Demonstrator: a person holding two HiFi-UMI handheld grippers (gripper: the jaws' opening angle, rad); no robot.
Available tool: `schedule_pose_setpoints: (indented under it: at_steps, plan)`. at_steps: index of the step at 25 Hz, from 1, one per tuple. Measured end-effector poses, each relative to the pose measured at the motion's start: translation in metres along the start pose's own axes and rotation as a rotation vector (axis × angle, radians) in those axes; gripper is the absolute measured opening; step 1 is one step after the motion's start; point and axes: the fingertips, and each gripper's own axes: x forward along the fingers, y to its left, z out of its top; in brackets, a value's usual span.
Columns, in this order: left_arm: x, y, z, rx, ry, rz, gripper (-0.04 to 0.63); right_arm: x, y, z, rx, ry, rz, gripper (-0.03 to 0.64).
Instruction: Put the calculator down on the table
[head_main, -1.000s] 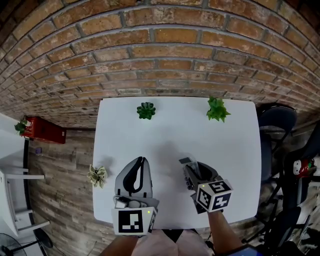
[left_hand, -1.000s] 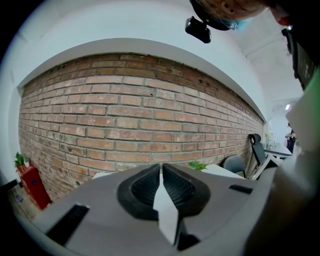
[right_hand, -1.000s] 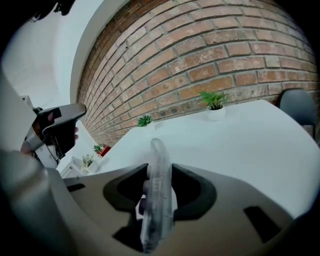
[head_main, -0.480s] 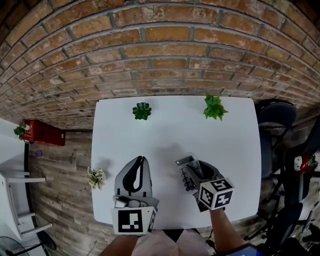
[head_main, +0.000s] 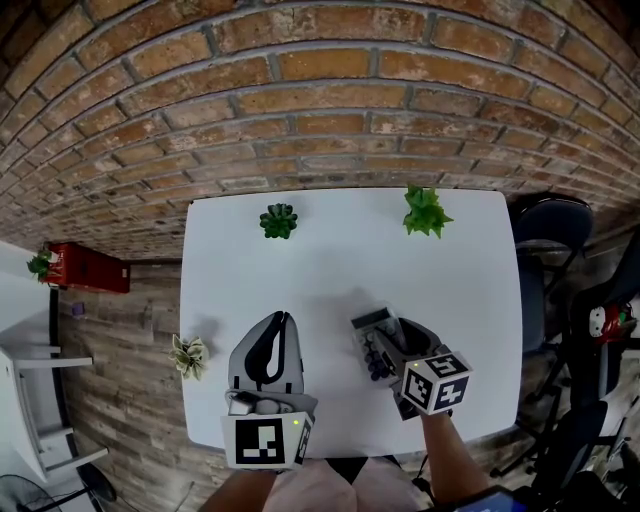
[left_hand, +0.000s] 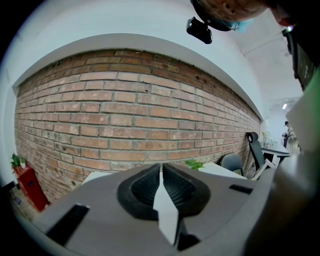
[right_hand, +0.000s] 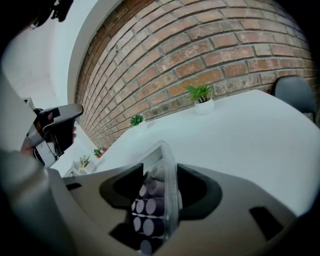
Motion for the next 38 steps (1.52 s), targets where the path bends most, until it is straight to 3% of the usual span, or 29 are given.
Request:
schedule_pose_setpoints:
  at_steps: [11,19,22,29,38]
  plan:
    - [-0.009,-0.009,0.009,0.008,-0.023,-0.004,0.026,-0.009,-0.014,0.006,-0.029,-0.051,-0.005,0.242]
    - [-0.034,-0.03,0.046,0.032,-0.112,-0.013,0.025,-0.058,0.028,0.061,-0.099,-0.216,0.028,0.232]
    - [-0.05,-0.039,0.075,0.044,-0.18,-0.014,0.026,-0.091,0.057,0.097,-0.165,-0.315,0.035,0.195]
    - [-0.079,-0.057,0.138,0.079,-0.319,-0.016,0.025,-0.166,0.106,0.157,-0.365,-0.52,-0.04,0.009]
    - [-0.097,-0.068,0.163,0.083,-0.378,-0.021,0.026,-0.205,0.127,0.177,-0.465,-0.599,-0.042,-0.003]
